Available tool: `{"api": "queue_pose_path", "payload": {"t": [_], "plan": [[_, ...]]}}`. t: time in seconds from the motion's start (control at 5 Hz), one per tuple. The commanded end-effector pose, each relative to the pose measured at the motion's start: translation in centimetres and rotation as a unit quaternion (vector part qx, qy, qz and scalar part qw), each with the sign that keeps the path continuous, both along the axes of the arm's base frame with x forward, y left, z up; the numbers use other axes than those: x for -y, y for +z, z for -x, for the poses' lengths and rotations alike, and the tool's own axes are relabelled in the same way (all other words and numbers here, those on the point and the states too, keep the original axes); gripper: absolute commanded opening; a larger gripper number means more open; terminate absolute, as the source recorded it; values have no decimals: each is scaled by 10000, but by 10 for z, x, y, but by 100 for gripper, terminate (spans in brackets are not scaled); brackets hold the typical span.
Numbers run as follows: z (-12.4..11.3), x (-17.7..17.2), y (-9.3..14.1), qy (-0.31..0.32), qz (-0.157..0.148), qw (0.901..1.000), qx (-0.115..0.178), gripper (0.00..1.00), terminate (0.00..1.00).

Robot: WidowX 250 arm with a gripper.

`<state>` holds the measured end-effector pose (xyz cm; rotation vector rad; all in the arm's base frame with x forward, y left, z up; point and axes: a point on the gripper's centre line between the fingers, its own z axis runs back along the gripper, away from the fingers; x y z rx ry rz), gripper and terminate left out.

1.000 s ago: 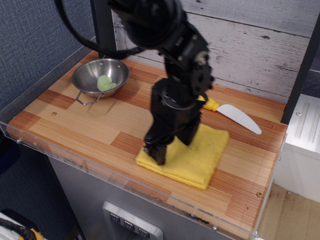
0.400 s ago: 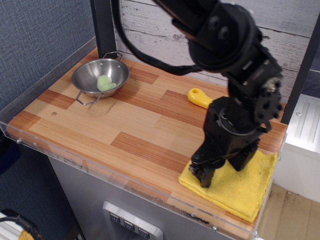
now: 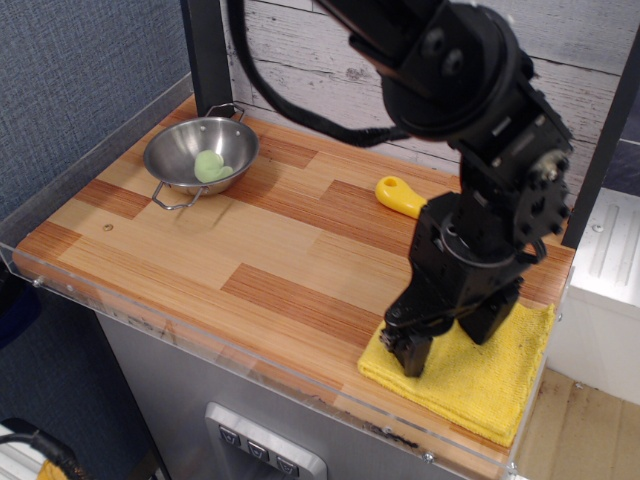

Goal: Move the yellow cloth in front of the yellow knife.

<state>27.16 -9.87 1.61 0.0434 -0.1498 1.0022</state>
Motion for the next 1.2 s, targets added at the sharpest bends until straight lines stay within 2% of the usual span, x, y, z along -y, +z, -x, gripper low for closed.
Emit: {"api": "queue_pose_path", "payload": {"t": [0.0, 0.2, 0.4, 0.8, 1.0], "plan": [[-24, -17, 54, 450, 121, 9968, 645, 100, 0], [-30, -19, 70, 559, 140, 9956, 736, 100, 0], [-28, -23, 96, 620, 98, 9935, 952, 100, 0], [-28, -23, 96, 620, 98, 9935, 952, 100, 0], [-28, -23, 96, 620, 98, 9935, 952, 100, 100]]}}
